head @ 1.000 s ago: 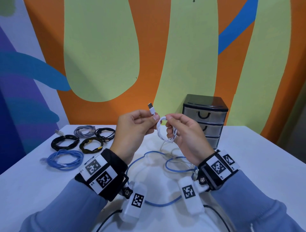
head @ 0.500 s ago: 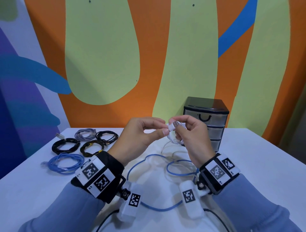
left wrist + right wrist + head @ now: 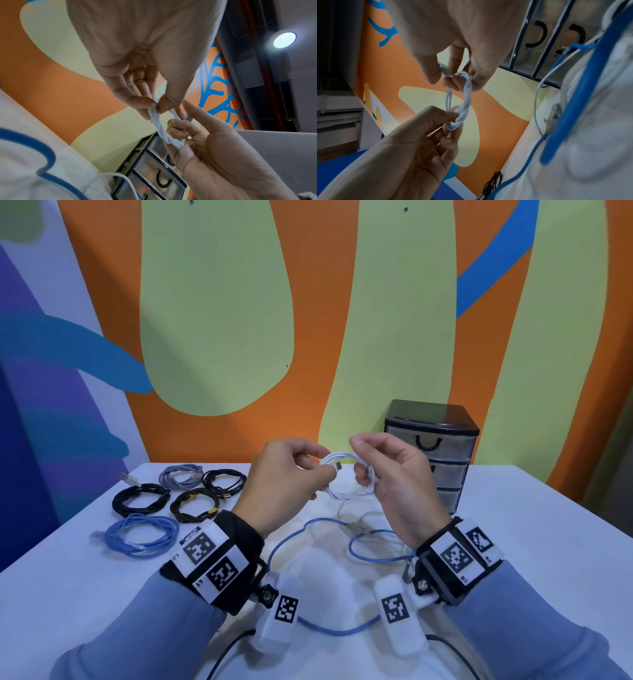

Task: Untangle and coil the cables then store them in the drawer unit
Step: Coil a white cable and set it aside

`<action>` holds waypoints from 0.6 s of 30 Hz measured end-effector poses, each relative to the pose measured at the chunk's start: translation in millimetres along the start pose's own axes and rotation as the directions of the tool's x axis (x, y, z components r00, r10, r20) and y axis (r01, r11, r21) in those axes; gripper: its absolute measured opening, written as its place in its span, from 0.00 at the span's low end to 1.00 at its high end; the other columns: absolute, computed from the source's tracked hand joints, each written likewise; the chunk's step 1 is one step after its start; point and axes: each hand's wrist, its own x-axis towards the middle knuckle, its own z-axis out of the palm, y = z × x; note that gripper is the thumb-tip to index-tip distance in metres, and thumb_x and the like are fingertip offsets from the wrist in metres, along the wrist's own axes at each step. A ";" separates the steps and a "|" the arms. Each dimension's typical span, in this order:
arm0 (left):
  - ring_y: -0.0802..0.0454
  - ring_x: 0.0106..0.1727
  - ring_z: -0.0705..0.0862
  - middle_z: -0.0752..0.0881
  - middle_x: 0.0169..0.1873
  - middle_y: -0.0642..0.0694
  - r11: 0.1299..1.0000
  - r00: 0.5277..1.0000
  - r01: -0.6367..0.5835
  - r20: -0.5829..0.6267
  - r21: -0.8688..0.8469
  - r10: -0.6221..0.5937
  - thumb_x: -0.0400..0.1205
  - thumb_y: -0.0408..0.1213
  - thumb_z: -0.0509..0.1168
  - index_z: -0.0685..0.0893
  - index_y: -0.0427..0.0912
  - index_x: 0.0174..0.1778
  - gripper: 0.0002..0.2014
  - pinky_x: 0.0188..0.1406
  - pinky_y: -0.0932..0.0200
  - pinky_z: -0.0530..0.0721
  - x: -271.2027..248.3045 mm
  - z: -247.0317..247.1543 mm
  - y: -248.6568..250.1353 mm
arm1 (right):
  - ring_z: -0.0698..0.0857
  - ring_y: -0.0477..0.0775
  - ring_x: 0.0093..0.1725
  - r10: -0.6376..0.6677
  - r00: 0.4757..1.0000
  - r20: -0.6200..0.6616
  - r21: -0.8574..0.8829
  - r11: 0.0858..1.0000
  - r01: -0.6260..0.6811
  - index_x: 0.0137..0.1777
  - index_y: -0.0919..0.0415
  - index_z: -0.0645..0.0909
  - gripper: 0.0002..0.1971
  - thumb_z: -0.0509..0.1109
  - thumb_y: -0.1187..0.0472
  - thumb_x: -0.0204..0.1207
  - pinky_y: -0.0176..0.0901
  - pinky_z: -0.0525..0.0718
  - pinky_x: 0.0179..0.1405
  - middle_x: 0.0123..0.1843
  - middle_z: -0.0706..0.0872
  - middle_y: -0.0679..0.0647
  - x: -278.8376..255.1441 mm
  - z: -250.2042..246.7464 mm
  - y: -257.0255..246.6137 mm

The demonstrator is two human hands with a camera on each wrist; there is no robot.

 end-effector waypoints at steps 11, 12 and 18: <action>0.43 0.42 0.92 0.93 0.38 0.43 0.994 0.981 -0.111 -0.161 -0.003 0.109 0.82 0.32 0.77 0.90 0.47 0.49 0.06 0.52 0.35 0.91 7.1 -4.7 -7.2 | 0.94 0.67 0.41 0.057 0.997 0.053 -0.166 0.985 -0.047 0.57 0.66 0.91 0.08 0.78 0.72 0.80 0.55 0.93 0.50 0.42 0.81 0.62 -5.1 1.4 3.2; 0.45 0.44 0.93 0.94 0.39 0.44 0.991 0.975 -0.130 -0.186 -0.014 0.125 0.82 0.31 0.78 0.90 0.46 0.49 0.06 0.53 0.37 0.92 8.4 -4.6 -8.7 | 0.94 0.69 0.42 0.074 0.994 0.076 -0.167 0.984 -0.061 0.57 0.65 0.92 0.08 0.77 0.72 0.80 0.56 0.94 0.50 0.42 0.80 0.62 -5.6 1.9 3.0; 0.62 0.42 0.91 0.94 0.39 0.56 0.963 0.969 -0.172 -0.141 0.210 0.204 0.83 0.34 0.77 0.93 0.49 0.62 0.12 0.49 0.62 0.88 11.9 -9.2 -12.8 | 0.92 0.58 0.36 0.173 0.977 0.125 -0.347 0.930 -0.121 0.54 0.61 0.93 0.08 0.82 0.68 0.77 0.51 0.94 0.45 0.41 0.81 0.60 -7.0 -0.7 1.4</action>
